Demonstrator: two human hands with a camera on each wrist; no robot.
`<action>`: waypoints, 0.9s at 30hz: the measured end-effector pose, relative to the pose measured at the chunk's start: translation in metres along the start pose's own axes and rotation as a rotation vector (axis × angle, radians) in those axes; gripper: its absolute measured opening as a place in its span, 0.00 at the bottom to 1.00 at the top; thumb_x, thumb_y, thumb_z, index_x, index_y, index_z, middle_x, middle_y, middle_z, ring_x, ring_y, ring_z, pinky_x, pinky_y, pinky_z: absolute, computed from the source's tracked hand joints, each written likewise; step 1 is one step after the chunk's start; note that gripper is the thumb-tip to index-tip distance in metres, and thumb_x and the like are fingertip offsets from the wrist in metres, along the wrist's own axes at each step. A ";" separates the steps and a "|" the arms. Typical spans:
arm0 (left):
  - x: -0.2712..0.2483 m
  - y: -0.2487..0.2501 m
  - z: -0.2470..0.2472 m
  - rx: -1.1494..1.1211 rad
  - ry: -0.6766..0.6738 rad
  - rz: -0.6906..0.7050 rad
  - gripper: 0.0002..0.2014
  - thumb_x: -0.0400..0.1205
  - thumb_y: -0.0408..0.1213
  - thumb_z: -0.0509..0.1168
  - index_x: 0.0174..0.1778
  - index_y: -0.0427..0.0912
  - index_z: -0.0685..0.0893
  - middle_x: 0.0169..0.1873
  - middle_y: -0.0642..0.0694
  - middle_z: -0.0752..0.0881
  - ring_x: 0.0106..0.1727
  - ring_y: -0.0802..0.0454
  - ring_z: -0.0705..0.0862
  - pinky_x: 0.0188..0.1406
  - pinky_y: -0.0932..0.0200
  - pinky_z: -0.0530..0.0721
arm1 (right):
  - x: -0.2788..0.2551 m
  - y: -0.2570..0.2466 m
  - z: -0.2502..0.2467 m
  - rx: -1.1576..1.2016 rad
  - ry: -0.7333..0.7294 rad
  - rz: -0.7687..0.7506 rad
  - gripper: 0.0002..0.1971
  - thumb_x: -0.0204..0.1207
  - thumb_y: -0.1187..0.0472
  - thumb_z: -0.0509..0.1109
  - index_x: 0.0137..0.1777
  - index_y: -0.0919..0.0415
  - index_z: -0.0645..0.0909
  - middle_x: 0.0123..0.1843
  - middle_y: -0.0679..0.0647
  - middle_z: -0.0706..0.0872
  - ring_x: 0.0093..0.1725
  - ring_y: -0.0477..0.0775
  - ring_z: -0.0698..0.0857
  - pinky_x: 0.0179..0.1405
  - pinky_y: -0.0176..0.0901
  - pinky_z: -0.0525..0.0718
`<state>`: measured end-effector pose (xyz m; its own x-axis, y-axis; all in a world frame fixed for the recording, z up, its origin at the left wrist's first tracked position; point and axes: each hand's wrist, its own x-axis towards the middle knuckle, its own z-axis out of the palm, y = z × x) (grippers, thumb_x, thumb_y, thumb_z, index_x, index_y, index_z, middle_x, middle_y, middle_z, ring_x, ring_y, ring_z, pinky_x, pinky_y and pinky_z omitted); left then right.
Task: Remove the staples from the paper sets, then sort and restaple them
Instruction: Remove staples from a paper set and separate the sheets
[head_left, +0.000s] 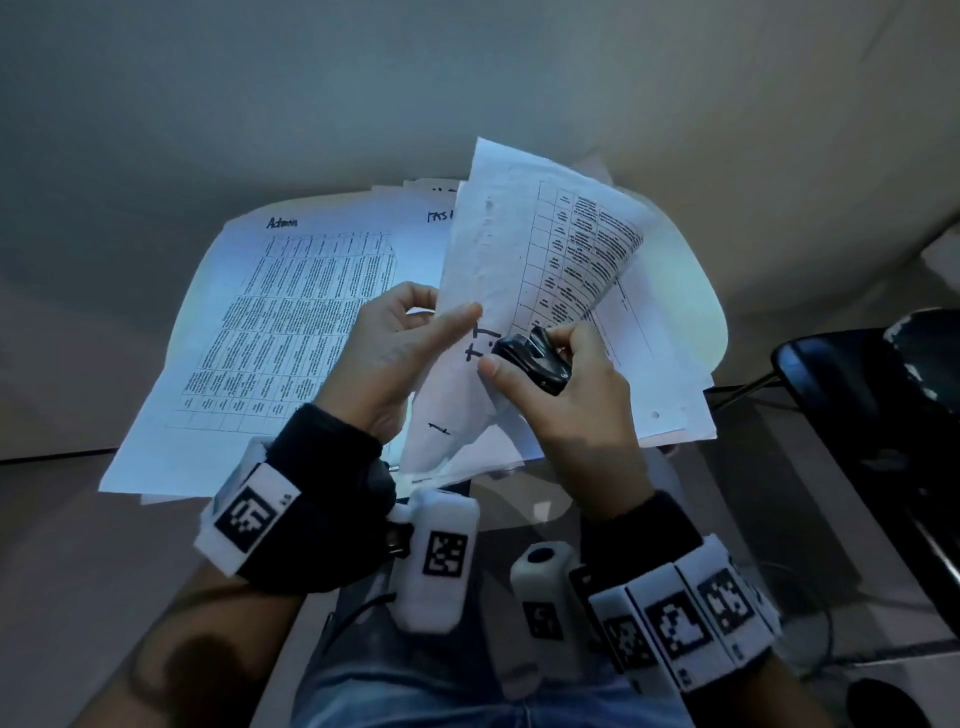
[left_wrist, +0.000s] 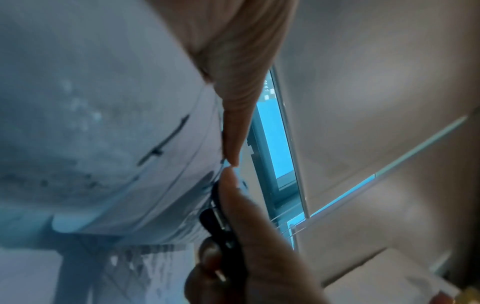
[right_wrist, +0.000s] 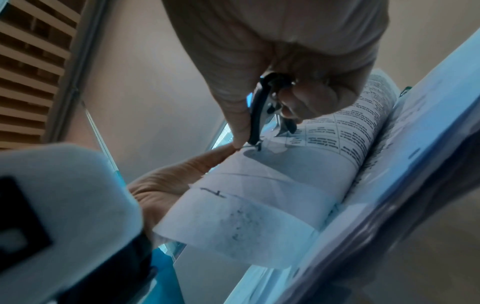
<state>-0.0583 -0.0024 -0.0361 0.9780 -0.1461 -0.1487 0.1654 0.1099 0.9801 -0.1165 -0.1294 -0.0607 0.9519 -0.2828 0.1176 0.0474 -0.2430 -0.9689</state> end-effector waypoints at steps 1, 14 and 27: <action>-0.002 0.001 -0.001 -0.018 -0.028 -0.019 0.08 0.70 0.26 0.69 0.41 0.38 0.77 0.26 0.45 0.88 0.26 0.54 0.86 0.28 0.62 0.86 | 0.001 0.000 0.000 -0.025 -0.003 0.005 0.20 0.68 0.49 0.77 0.50 0.60 0.74 0.41 0.44 0.84 0.42 0.42 0.83 0.43 0.36 0.81; -0.022 0.002 0.003 -0.023 -0.028 0.078 0.05 0.77 0.24 0.64 0.39 0.36 0.82 0.25 0.49 0.87 0.26 0.58 0.85 0.26 0.67 0.83 | -0.015 -0.019 0.010 -0.070 0.003 -0.029 0.22 0.64 0.48 0.79 0.49 0.61 0.77 0.43 0.51 0.88 0.43 0.48 0.86 0.45 0.45 0.84; -0.027 0.007 0.010 -0.115 -0.020 0.048 0.02 0.75 0.30 0.63 0.37 0.37 0.80 0.20 0.53 0.84 0.22 0.63 0.82 0.22 0.71 0.80 | -0.024 -0.032 0.017 -0.279 0.097 -0.152 0.28 0.66 0.39 0.74 0.52 0.63 0.74 0.43 0.57 0.87 0.44 0.61 0.86 0.42 0.57 0.85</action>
<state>-0.0851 -0.0075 -0.0243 0.9826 -0.1572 -0.0987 0.1335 0.2288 0.9643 -0.1354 -0.0991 -0.0367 0.9065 -0.3075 0.2893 0.0891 -0.5303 -0.8431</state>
